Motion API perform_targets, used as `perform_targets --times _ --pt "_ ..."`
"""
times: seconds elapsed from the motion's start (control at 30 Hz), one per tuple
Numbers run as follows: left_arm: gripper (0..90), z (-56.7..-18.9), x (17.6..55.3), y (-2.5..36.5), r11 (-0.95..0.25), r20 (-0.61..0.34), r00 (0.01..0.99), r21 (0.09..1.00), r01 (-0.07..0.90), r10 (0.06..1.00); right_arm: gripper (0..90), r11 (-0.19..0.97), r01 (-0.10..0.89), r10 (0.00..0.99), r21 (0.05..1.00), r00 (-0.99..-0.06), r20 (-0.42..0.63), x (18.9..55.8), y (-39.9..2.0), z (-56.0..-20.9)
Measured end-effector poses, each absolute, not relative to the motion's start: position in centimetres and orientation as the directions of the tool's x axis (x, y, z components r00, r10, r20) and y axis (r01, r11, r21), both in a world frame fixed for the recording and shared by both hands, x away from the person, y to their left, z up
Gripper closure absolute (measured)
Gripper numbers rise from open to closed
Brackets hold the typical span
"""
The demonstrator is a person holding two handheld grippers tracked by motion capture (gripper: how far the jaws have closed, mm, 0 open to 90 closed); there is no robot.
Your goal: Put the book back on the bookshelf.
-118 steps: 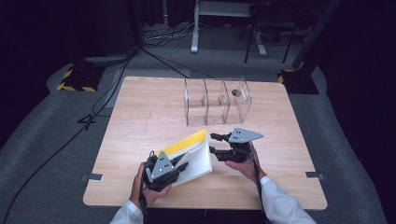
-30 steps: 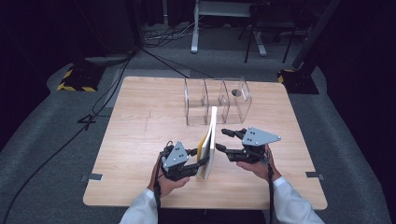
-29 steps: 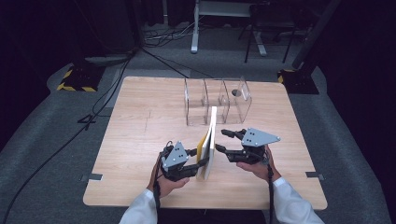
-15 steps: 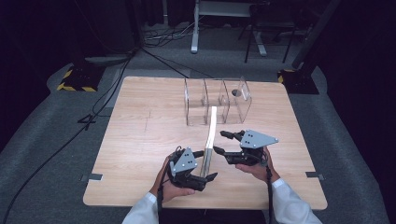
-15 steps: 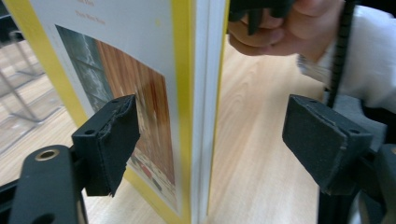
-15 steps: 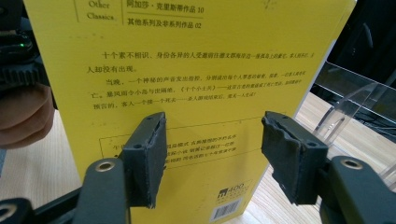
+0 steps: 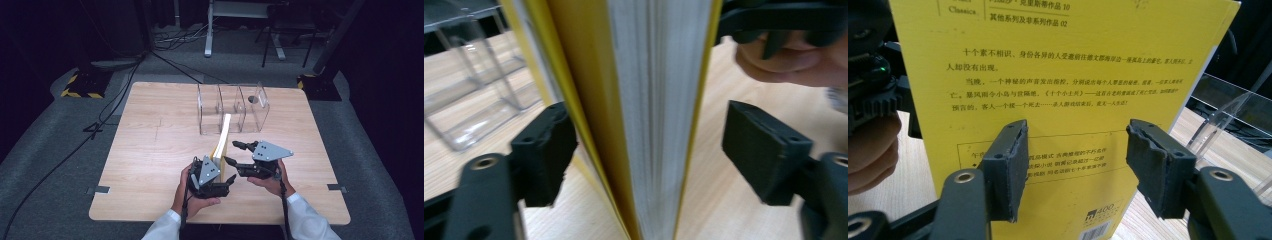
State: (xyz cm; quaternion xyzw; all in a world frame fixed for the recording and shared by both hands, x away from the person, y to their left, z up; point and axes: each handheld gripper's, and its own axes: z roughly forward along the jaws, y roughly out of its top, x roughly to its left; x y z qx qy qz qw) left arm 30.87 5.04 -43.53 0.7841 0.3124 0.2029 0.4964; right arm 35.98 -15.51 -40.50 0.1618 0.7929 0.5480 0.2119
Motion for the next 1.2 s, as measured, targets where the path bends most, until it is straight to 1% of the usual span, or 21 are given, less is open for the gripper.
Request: perform_targets --times 0.1,0.13,0.17,0.2,0.23,0.3,0.37,0.4,0.8,0.93,1.0,1.2 --pt "45.9 -43.5 31.1 5.6 -0.282 -0.017 0.709 0.911 0.302 0.705 41.7 0.346 0.025 0.489 0.938 -0.858 -0.157 36.1 -15.7 -40.5" --pt "49.8 -43.6 31.2 6.0 -0.271 -0.032 0.716 0.913 0.304 0.697 41.6 0.344 0.026 0.489 0.939 -0.858 -0.155 36.1 -15.7 -40.5" --pt "54.4 -43.6 31.2 6.1 -0.282 -0.017 0.718 0.913 0.295 0.696 41.4 0.344 0.03 0.49 0.939 -0.858 -0.152 36.1 -15.8 -40.5" --pt "57.1 -43.6 31.2 6.1 -0.282 -0.017 0.718 0.913 0.295 0.696 41.2 0.34 0.031 0.492 0.94 -0.857 -0.15 36.1 -15.8 -40.6" --pt "57.1 -43.6 31.2 6.1 -0.284 -0.009 0.717 0.915 0.288 0.697 41.2 0.34 0.031 0.492 0.94 -0.857 -0.15 36.1 -15.8 -40.6" --pt "63.8 -43.5 31.1 6.4 -0.292 -0.001 0.721 0.914 0.282 0.693 40.6 0.339 0.032 0.496 0.94 -0.856 -0.15 36.2 -15.8 -40.6" --pt "69.4 -43.6 31.3 6.8 -0.286 -0.015 0.73 0.915 0.286 0.683 39.9 0.345 0.033 0.496 0.938 -0.855 -0.152 36.3 -15.9 -40.6" --pt "70.7 -43.6 31.4 6.9 -0.284 -0.02 0.737 0.915 0.285 0.676 39.2 0.347 0.033 0.497 0.937 -0.854 -0.154 36.3 -16.0 -40.6" --pt "73.7 -43.4 31.4 7.7 -0.324 -0.022 0.801 0.908 0.267 0.599 35.8 0.327 0.035 0.526 0.944 -0.837 -0.151 36.9 -17.7 -40.0" --pt "73.9 -43.3 31.2 8.4 -0.35 -0.019 0.843 0.904 0.244 0.537 31.4 0.316 0.043 0.514 0.948 -0.848 -0.133 37.5 -18.9 -39.4" --pt "74.2 -43.2 31.0 8.8 -0.369 -0.015 0.866 0.901 0.228 0.499 27.2 0.314 0.036 0.483 0.949 -0.866 -0.127 37.8 -19.5 -39.2" --pt "74.2 -42.9 30.8 9.3 -0.414 0.017 0.896 0.89 0.188 0.444 23.4 0.332 0.035 0.364 0.943 -0.927 -0.094 38.7 -20.0 -39.1"
